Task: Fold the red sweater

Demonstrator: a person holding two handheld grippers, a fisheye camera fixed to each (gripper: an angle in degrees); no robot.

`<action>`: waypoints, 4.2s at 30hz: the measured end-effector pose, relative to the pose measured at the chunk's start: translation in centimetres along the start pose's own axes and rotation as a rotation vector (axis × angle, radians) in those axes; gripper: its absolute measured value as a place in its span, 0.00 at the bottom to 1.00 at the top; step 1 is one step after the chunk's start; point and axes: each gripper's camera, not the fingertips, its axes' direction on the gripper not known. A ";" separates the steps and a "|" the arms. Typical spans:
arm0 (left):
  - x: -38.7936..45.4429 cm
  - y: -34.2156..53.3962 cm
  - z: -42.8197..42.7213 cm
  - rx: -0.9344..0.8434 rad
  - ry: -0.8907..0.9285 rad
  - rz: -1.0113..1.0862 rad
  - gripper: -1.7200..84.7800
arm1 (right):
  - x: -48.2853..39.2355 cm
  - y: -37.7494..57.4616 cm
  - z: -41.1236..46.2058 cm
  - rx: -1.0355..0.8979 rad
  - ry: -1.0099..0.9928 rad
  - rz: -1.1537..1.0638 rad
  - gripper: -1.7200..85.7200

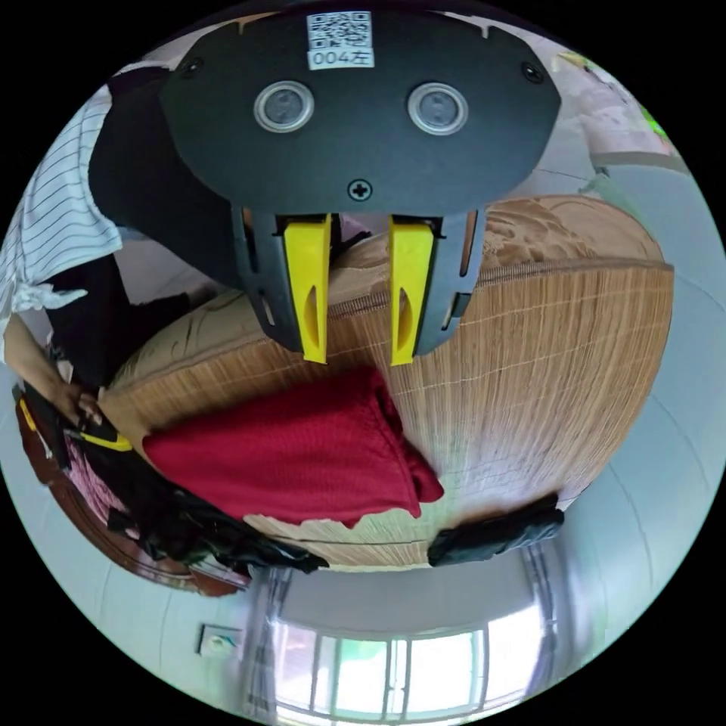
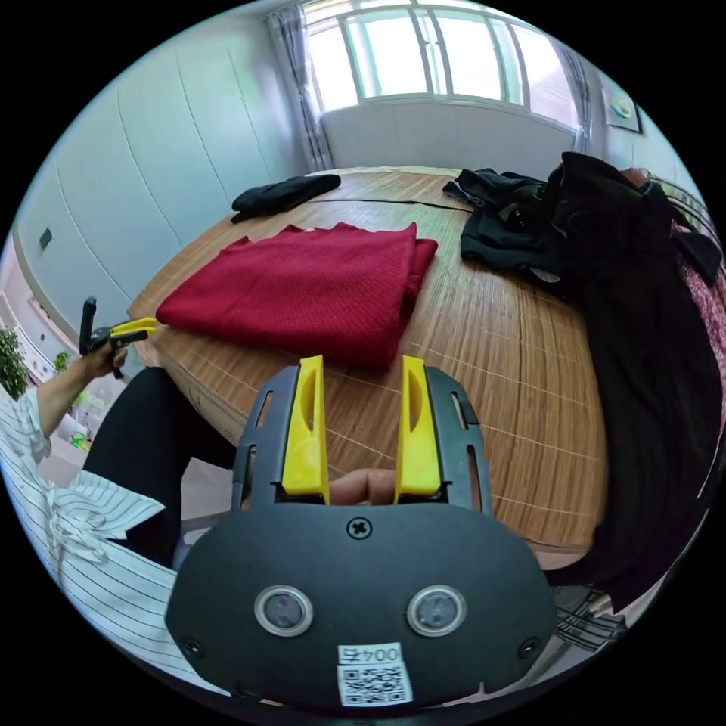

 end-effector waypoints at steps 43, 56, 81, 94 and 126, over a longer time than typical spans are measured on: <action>6.5 5.2 0.0 0.143 0.279 -0.044 0.03 | -5.6 4.3 -6.1 -0.112 0.055 -0.076 0.04; 15.0 2.0 16.3 -0.176 0.242 -0.062 0.02 | -4.6 5.2 1.0 -0.337 0.267 -0.216 0.01; 12.9 4.4 19.0 -0.173 0.267 -0.074 0.02 | 26.5 20.1 -4.1 -0.188 -0.879 1.194 0.11; 12.4 5.3 18.7 -0.158 0.286 -0.067 0.03 | 22.6 16.4 -8.8 -0.102 -0.522 0.806 0.03; 15.7 5.2 12.0 -0.181 0.201 0.038 0.02 | -13.9 1.7 13.1 -0.455 0.224 -0.181 0.10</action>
